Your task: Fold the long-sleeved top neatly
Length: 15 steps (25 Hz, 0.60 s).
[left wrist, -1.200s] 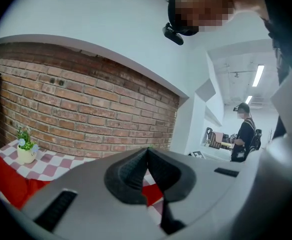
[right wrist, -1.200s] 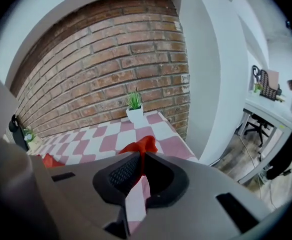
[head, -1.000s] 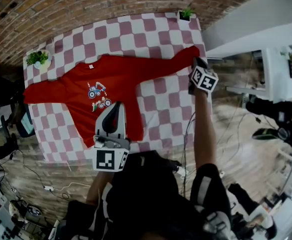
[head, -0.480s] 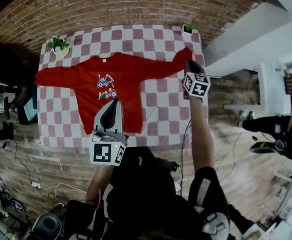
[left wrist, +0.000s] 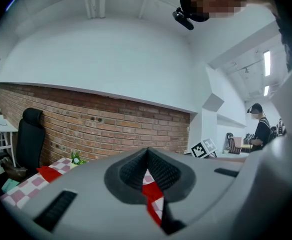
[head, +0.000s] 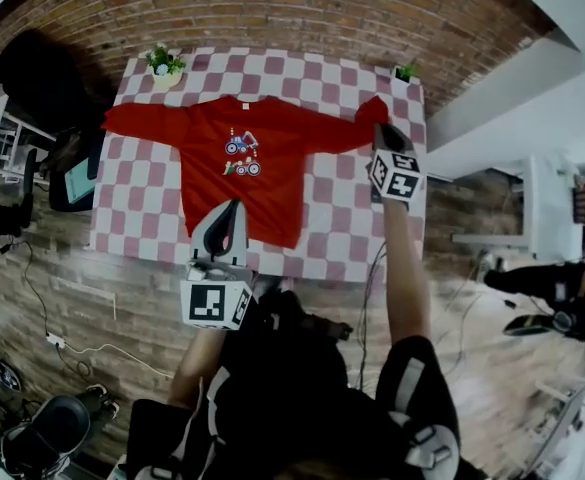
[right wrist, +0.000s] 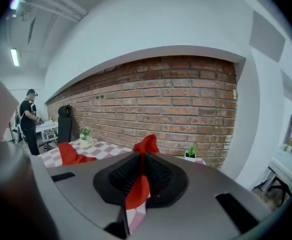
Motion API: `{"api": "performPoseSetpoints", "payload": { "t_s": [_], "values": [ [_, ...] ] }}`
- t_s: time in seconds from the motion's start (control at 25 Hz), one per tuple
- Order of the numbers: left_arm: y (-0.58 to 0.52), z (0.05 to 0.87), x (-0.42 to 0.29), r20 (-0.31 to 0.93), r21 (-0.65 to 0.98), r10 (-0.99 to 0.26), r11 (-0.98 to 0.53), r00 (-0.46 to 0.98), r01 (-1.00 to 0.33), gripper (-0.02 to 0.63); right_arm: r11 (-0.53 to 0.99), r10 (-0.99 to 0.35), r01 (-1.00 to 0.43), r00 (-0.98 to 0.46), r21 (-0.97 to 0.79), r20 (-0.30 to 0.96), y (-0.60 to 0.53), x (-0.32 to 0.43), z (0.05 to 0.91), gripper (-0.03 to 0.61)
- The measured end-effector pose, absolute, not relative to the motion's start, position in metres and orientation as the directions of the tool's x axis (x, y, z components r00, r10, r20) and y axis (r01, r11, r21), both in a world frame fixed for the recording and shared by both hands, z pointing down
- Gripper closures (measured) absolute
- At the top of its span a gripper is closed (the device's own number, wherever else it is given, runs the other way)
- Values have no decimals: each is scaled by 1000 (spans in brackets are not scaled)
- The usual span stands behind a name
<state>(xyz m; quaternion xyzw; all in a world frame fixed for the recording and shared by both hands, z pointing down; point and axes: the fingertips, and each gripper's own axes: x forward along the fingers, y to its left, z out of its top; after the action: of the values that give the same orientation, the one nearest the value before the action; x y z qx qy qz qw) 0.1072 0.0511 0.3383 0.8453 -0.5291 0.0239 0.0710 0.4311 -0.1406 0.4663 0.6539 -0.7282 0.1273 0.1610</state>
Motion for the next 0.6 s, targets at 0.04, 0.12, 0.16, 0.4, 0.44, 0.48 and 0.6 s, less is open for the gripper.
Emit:
{"api": "performPoseSetpoints", "payload": {
  "t_s": [0.04,0.12,0.16,0.4,0.44,0.48,0.6],
  "values": [
    [55,337,101,115,93,-895,-423,432,-901,607,126,-911,-992,-104,30,398,-138,422,462,551],
    [62,335,88,111,93,-902,-408,417,-908,607,152,-911,-988,-124,41,393,-135,402,455,551],
    [65,335,81,110,95,-905,-401,410,-911,607,163,-911,-985,-132,48,390,-133,393,453,551],
    [78,337,32,113,112,-916,-372,384,-921,607,218,-909,-971,-165,98,383,-126,334,441,551],
    [79,336,22,110,114,-918,-370,382,-922,607,223,-909,-969,-167,105,383,-125,323,439,551],
    [79,335,11,107,116,-919,-367,379,-923,607,227,-908,-967,-169,113,383,-124,313,438,551],
    [80,337,-21,103,121,-924,-355,367,-927,607,245,-906,-960,-177,137,385,-119,280,433,551]
  ]
}}
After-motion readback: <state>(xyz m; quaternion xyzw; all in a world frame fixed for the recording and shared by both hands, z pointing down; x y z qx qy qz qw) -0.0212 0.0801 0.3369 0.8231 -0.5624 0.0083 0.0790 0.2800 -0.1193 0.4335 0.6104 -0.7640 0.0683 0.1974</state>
